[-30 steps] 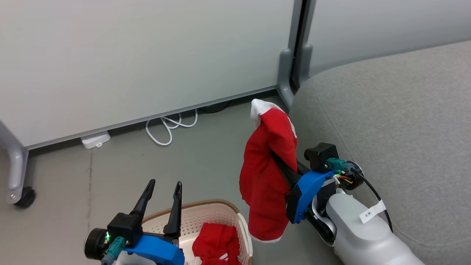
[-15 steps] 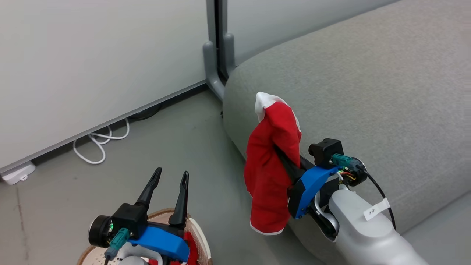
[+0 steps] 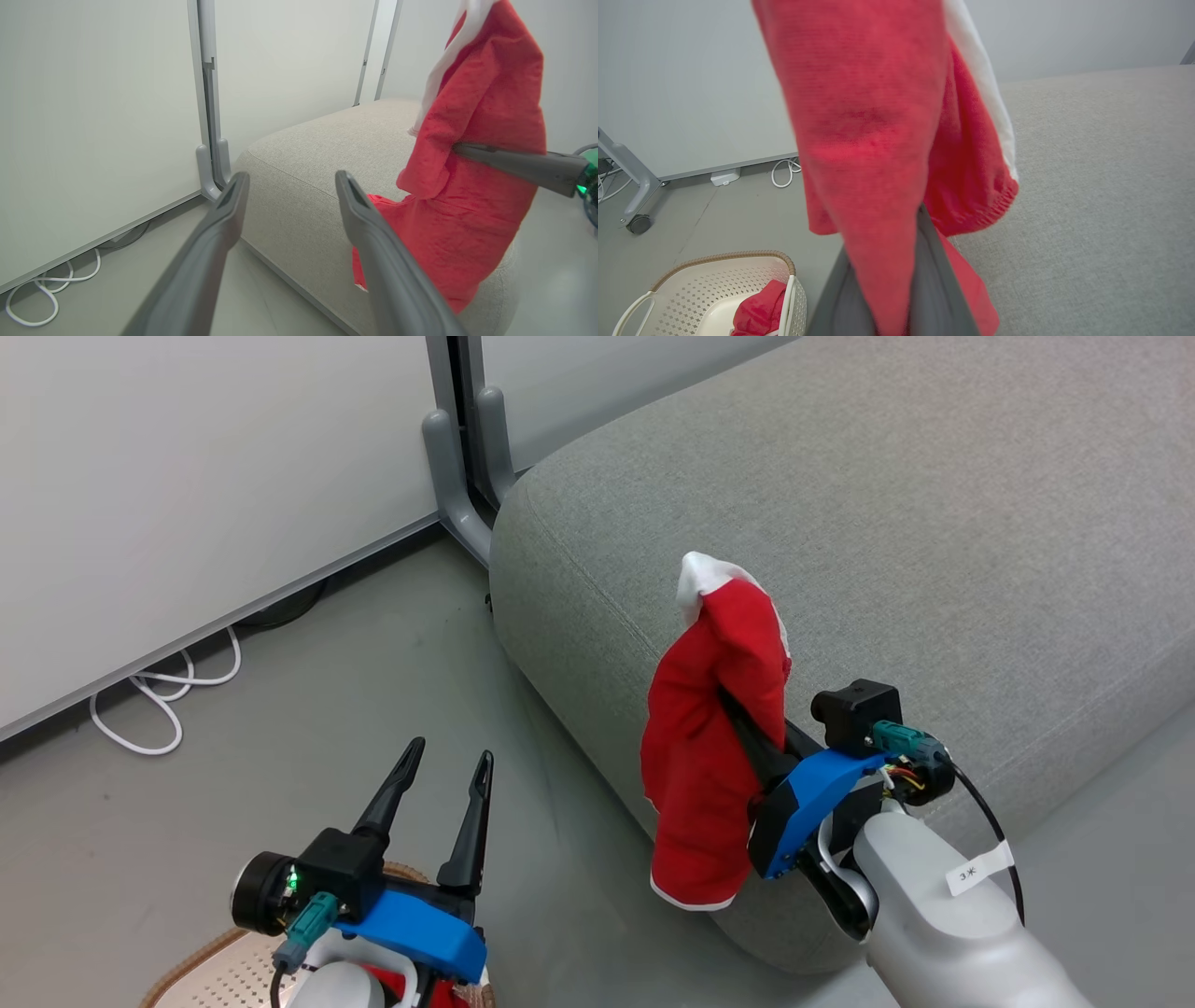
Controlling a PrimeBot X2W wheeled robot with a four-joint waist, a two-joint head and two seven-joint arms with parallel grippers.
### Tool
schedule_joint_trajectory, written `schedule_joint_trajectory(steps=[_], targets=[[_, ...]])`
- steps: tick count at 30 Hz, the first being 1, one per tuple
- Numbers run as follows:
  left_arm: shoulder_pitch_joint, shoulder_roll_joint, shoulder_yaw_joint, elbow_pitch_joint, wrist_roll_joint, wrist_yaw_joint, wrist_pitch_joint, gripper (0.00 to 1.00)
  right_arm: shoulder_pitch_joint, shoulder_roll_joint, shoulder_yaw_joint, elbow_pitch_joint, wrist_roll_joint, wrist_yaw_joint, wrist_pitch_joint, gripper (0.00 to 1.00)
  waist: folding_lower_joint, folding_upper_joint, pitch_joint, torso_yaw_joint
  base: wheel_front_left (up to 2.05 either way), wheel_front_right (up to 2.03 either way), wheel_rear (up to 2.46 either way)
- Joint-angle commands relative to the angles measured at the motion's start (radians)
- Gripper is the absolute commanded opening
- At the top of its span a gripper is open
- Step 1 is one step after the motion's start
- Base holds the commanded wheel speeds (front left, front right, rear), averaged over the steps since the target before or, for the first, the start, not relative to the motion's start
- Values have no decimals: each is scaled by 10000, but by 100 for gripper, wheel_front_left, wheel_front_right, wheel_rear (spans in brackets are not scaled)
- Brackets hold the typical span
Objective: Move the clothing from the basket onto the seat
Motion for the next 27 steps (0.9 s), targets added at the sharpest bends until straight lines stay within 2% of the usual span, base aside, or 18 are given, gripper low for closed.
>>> schedule_joint_trajectory(steps=[1,7,13,17,27], targets=[[-122,94,-40,21,-69,-25,-27,100,167,26,-63,-57,-111,1,-40,0,-1,-1,16,1,0,0,0],[-106,201,-11,-43,-99,-25,-27,100,109,118,-223,-97,-180,1,-39,0,-1,-1,107,16,0,0,0],[-165,357,113,-297,88,-25,-27,100,-801,74,-713,-185,229,2,-40,0,-1,-1,598,155,0,0,0],[-498,593,-124,-509,165,-25,-27,100,-1769,-415,-1276,-198,408,1,-40,0,-1,-1,1210,482,0,0,0],[-1680,1430,-749,-1322,338,-24,-27,100,-3970,-2366,-3493,-301,541,1,-39,0,-1,-1,3465,1414,0,0,0]])
